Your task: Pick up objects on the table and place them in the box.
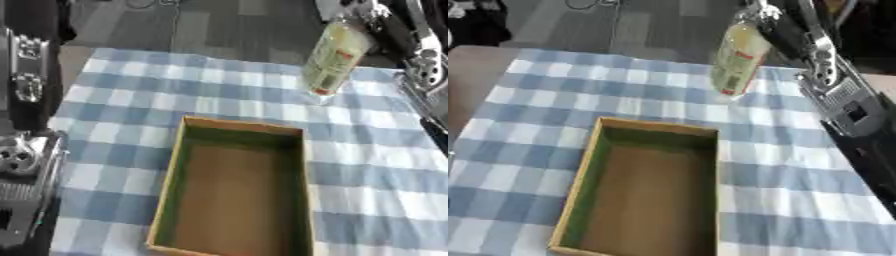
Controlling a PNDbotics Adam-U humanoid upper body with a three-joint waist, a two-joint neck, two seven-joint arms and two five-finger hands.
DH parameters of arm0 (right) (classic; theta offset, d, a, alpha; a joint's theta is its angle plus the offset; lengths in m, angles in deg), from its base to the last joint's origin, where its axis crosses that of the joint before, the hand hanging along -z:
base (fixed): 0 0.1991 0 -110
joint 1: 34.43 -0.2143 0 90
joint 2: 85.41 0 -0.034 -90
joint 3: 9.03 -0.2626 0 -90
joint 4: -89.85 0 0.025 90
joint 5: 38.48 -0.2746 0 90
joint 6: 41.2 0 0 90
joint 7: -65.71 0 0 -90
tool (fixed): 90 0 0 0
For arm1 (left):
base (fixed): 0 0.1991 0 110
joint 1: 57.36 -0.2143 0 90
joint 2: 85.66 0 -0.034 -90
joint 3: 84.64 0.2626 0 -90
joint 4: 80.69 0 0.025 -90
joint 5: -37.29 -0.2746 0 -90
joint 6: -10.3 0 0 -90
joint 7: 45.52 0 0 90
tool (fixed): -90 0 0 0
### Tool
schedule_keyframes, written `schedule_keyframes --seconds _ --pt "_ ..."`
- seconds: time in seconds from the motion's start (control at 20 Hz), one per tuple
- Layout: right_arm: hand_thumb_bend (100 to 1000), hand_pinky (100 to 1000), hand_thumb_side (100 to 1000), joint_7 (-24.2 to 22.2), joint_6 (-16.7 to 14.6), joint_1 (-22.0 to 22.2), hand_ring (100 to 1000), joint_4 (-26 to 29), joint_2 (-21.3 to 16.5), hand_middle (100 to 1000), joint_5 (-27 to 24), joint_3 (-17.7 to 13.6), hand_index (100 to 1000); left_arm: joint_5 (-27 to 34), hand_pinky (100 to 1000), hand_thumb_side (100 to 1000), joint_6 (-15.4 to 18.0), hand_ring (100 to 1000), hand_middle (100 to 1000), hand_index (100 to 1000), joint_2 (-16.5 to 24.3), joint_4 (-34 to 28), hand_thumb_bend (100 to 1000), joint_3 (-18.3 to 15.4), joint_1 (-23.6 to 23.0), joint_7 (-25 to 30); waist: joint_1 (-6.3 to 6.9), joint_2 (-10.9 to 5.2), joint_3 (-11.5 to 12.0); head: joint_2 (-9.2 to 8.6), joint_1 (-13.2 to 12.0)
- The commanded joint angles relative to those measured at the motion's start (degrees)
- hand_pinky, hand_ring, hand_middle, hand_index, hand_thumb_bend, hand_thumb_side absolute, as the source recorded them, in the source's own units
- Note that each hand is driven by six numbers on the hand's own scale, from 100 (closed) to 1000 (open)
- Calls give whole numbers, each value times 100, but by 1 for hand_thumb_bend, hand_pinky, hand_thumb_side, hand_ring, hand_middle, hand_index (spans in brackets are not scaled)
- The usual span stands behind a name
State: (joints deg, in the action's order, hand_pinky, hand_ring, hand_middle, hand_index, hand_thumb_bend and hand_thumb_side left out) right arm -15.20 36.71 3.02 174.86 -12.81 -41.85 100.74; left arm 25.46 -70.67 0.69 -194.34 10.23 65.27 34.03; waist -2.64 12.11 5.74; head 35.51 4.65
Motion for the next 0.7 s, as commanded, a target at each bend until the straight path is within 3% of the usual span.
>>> schedule_keyframes --seconds 0.05,0.35,0.7 --pt "100 100 701 -141 106 -19 100 335 -153 100 -256 17 102 1 674 918 9 558 745 830 94 -94 469 -2 63 23 11 -140 5 59 72" --pt "100 100 701 -286 291 30 100 642 -54 100 -593 98 104 13 674 918 20 558 743 829 75 -94 468 16 81 38 11 -151 26 87 3" --pt "100 100 704 -395 413 83 100 792 175 100 -653 217 106 26 674 917 48 559 744 829 61 -94 466 23 98 32 14 -132 51 79 -22"
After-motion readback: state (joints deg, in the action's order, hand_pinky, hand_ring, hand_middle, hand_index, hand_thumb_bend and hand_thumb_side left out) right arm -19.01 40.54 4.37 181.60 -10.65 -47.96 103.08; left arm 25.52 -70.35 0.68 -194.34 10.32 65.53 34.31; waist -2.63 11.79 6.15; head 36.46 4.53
